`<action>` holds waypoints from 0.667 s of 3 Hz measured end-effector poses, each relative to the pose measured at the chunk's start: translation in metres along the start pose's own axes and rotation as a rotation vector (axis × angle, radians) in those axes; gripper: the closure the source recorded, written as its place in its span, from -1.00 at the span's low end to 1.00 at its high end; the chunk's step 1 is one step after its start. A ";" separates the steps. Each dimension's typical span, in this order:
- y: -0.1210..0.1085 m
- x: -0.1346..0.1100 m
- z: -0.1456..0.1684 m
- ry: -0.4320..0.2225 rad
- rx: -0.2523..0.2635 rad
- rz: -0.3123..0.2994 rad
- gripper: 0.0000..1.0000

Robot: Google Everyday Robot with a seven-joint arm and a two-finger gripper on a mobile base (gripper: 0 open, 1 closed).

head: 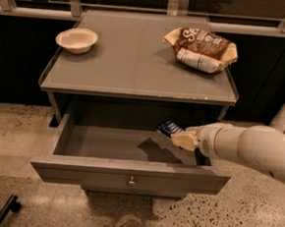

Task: Place rxbar blueberry into top drawer

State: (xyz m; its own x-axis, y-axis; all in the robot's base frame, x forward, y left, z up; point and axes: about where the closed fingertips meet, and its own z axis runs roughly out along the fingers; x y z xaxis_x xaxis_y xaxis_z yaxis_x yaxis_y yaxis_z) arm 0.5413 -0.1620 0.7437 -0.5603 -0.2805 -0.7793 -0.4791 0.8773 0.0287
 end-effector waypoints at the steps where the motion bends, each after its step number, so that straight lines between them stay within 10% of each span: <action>1: -0.018 0.017 0.022 0.005 -0.032 0.050 1.00; 2: -0.030 0.031 0.034 -0.022 -0.055 0.081 1.00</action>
Offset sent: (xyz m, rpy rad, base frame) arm 0.0258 -0.0381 -0.0684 0.1525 0.0160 -0.0161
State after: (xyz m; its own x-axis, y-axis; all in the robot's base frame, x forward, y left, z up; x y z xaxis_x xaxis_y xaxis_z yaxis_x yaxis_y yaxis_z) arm 0.5618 -0.1836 0.6975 -0.5843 -0.2000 -0.7865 -0.4695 0.8738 0.1266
